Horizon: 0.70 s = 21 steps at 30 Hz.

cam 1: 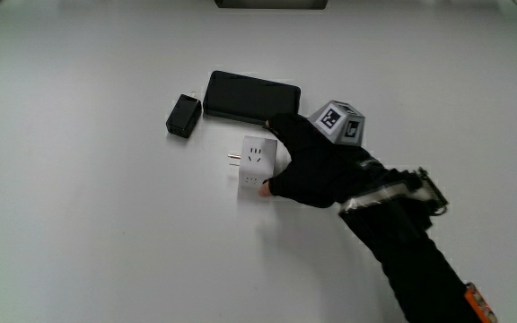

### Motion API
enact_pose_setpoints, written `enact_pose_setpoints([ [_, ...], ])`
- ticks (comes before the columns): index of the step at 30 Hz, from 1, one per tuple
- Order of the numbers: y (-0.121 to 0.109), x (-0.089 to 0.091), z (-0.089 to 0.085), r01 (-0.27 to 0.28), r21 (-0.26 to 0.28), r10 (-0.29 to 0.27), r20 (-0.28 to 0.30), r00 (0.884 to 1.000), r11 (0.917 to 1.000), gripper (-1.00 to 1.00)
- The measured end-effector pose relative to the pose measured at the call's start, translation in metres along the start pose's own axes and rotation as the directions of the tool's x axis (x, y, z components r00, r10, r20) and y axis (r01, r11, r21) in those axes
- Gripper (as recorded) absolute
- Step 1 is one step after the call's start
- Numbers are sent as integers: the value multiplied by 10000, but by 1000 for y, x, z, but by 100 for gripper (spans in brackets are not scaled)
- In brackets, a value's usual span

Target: Place socket

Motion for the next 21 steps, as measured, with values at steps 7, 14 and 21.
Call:
enact_pose_setpoints([
  [7,-46,5,20,-210,-633,177,-521,9985,9978,-100],
  [14,-91,8,38,-704,-551,663,-735,9951,9960,-100],
  [21,-123,15,52,-654,24,654,1,9979,9979,-100],
])
